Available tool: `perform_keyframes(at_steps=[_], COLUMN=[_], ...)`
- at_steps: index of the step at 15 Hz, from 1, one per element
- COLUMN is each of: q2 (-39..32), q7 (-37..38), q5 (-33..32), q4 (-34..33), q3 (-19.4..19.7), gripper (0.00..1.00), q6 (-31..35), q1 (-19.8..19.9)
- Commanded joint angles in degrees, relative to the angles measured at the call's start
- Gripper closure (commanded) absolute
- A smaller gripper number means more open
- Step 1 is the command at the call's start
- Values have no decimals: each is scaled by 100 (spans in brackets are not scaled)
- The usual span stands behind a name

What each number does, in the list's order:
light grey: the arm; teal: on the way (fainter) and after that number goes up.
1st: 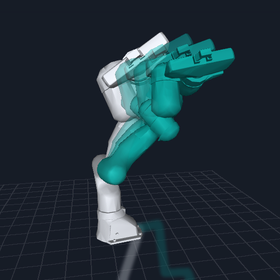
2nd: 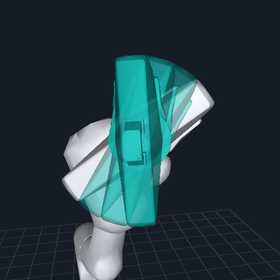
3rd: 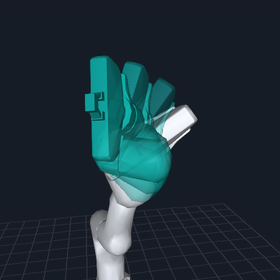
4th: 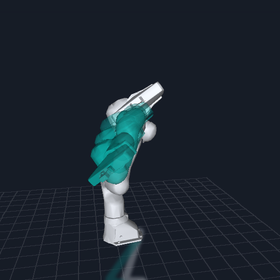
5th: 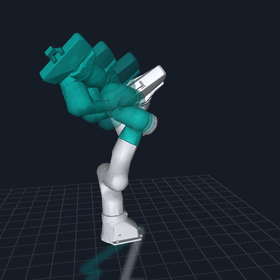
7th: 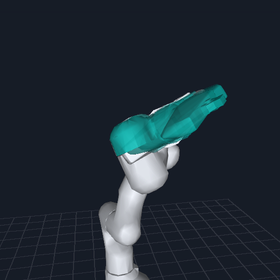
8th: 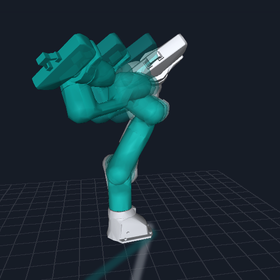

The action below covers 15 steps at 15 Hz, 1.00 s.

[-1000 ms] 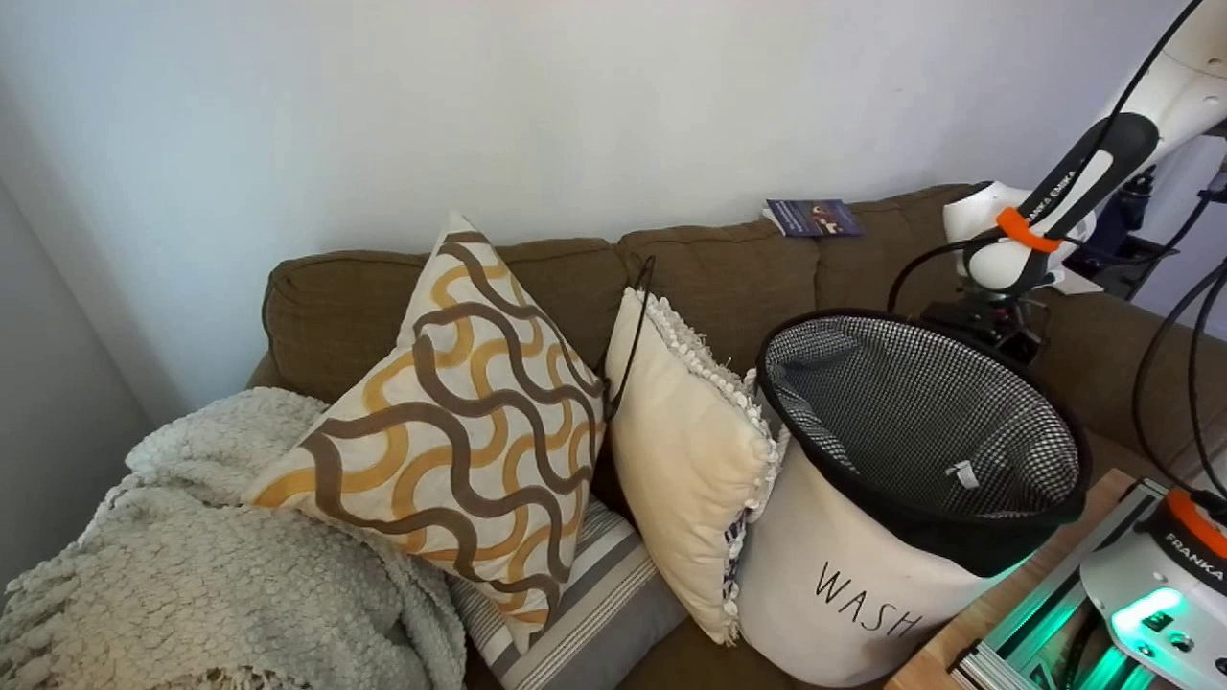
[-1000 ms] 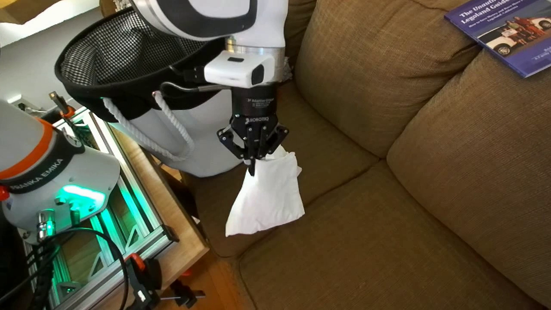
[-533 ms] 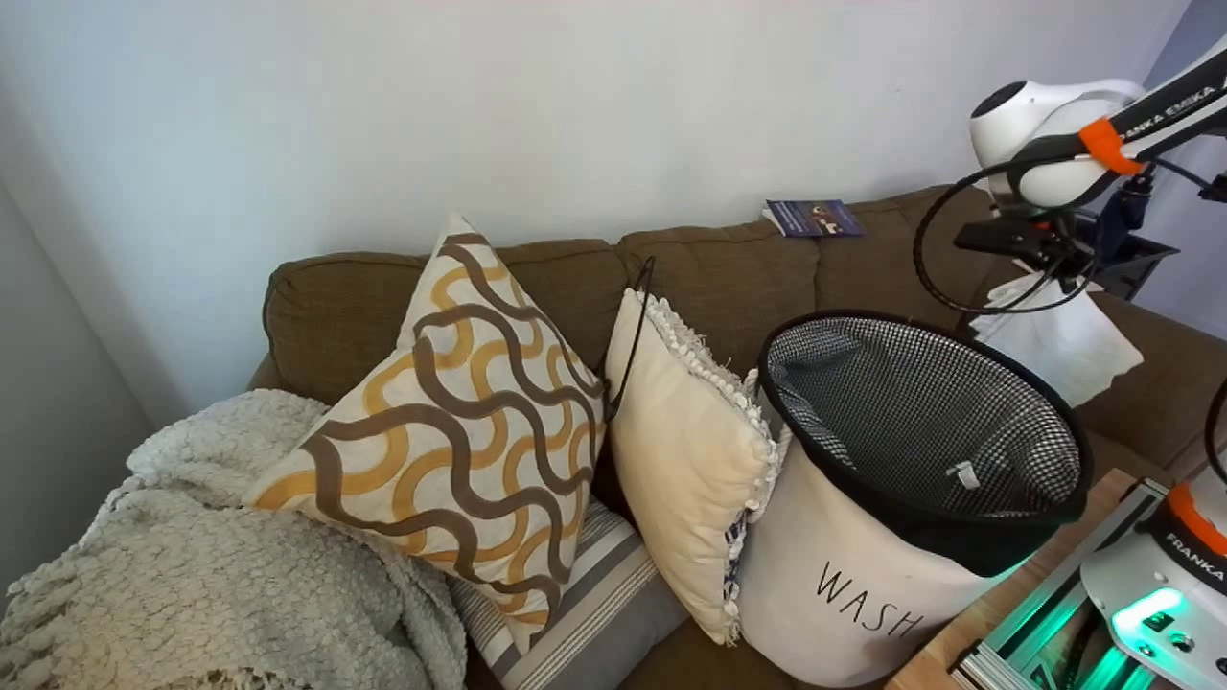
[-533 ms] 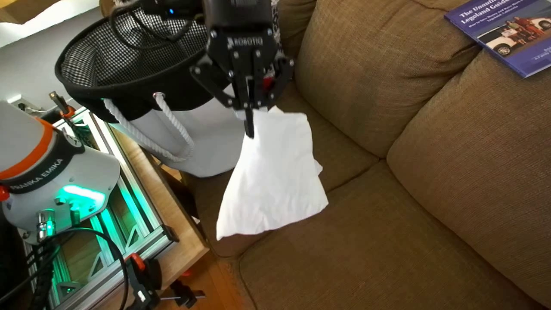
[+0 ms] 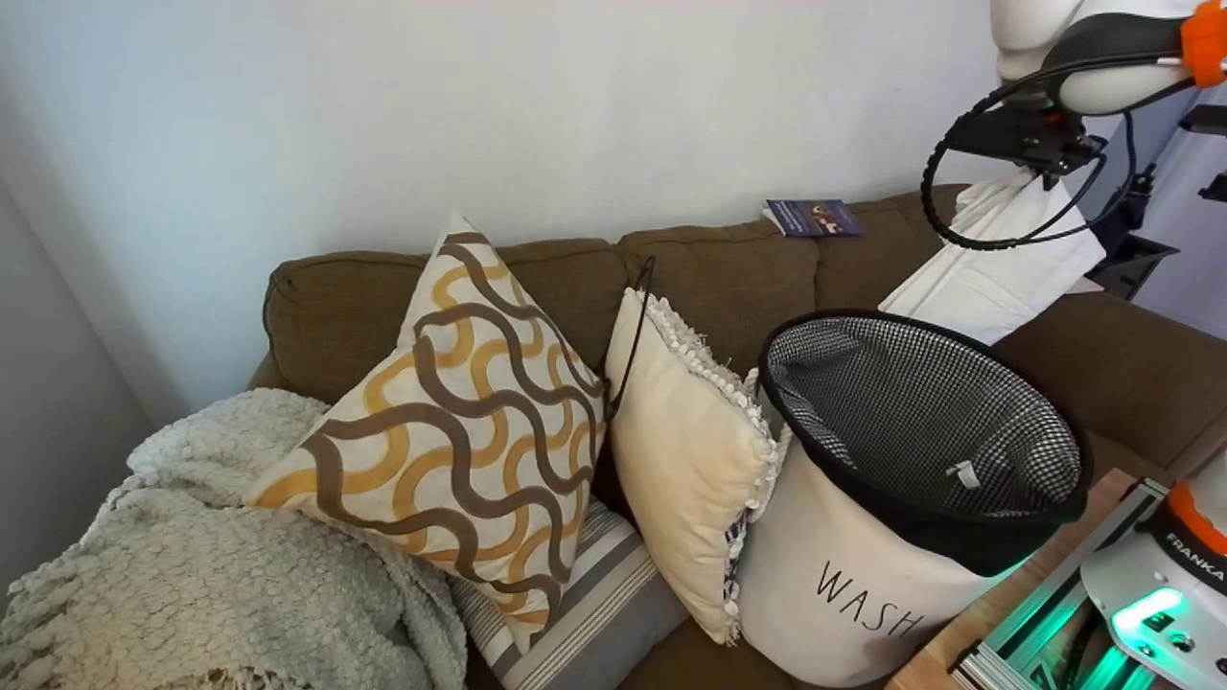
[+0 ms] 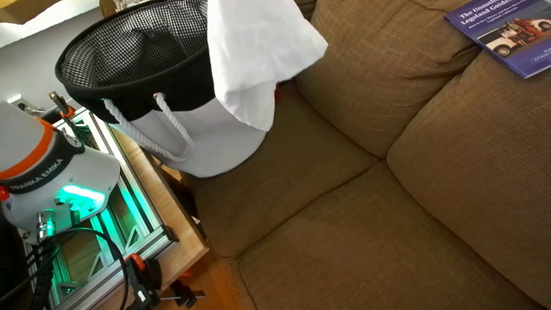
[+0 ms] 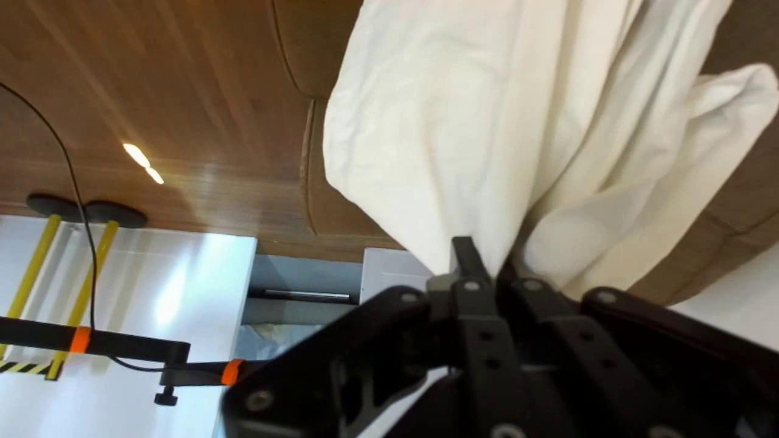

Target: Pick up the white folded towel on the sofa seat and put it inside the grocery bag on the sofa seat

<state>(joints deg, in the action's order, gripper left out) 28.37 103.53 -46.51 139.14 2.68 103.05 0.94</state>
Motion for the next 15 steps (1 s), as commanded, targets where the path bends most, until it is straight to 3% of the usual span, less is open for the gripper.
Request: perform_keyframes(at_steps=[1, 4, 7, 11, 15], q2=[47, -131, -377, -198, 21], q7=[-43, -16, -184, -512, -607], q5=[79, 226, 408, 402, 381], q4=[0, 100, 33, 196, 250], q3=[-189, -273, -655, -1238, -1530], gripper=[95, 99, 99, 99, 99], q6=[35, 206, 299, 396, 630], q1=[146, 22, -221, -676, -954])
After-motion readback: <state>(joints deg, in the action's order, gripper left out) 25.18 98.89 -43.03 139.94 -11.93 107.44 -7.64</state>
